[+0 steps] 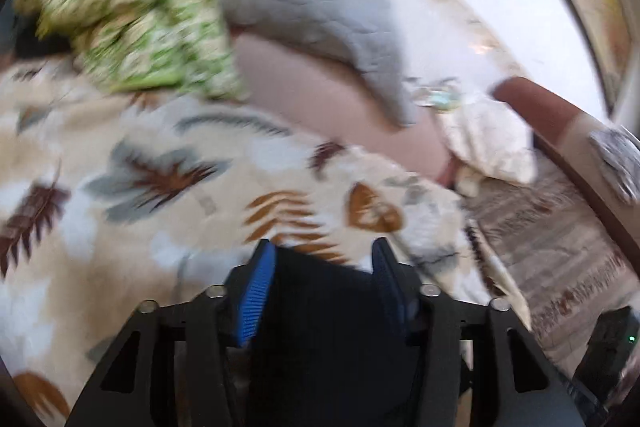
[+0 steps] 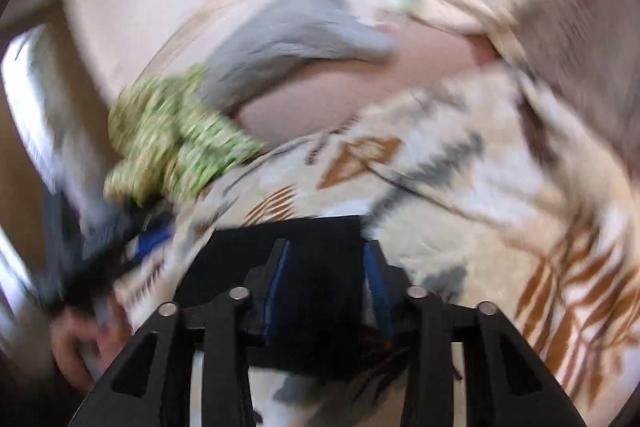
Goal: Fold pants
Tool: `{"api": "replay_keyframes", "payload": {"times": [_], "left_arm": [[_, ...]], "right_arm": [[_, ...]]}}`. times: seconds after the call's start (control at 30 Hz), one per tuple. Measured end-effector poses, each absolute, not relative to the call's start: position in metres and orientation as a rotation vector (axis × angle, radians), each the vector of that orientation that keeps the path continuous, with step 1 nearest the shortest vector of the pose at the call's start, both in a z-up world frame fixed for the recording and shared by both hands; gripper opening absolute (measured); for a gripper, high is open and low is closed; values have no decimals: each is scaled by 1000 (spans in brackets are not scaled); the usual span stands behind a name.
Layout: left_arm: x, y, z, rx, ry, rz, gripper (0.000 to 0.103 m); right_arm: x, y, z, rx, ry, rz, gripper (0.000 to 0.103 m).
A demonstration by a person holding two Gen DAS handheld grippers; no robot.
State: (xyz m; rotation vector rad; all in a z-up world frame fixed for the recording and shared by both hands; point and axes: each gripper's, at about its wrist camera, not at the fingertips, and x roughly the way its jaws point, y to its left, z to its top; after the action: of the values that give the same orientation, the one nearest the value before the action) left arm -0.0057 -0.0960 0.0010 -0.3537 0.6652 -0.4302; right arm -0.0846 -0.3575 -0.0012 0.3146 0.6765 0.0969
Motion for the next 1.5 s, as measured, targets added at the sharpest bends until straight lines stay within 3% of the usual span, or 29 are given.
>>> {"api": "replay_keyframes", "payload": {"times": [0.07,0.13,0.2,0.33,0.5,0.6,0.67,0.73,0.83,0.93,1.0,1.07,1.4,1.5], "left_arm": [[6,-111,-11,-333,730,-469,29],[28,-124,-40,-294,880,-432,28],[42,-123,-67,-332,967,-393,21],[43,-118,-69,-378,979,-419,20],[43,-105,-65,-425,965,-435,19],[31,-108,-57,-349,938,-429,25],[26,-114,-55,-302,923,-418,25],[24,-114,-54,-299,921,-416,26],[24,-112,-55,-332,924,-425,28],[22,-115,-54,-334,905,-451,43],[19,-126,-51,-288,889,-501,70],[16,-139,-49,-208,879,-517,83],[-2,-160,-50,-91,809,-463,86],[-2,-157,-51,-100,821,-475,86]], "right_arm": [[-78,-335,-11,236,764,110,17],[-67,-327,-40,210,935,72,14],[-65,-327,-47,223,951,55,12],[-68,-331,-47,243,930,47,11],[-70,-324,-13,150,722,31,18],[-44,-332,-5,128,654,-2,19],[-23,-338,-16,136,703,2,19],[0,-340,-54,135,902,-5,18],[-3,-345,-56,181,886,1,19],[-7,-345,-57,178,880,2,21],[-8,-345,-57,179,874,-1,23],[-7,-346,-57,190,875,1,26],[-9,-344,-53,197,862,-14,31],[-11,-340,-51,180,849,-30,38]]}}
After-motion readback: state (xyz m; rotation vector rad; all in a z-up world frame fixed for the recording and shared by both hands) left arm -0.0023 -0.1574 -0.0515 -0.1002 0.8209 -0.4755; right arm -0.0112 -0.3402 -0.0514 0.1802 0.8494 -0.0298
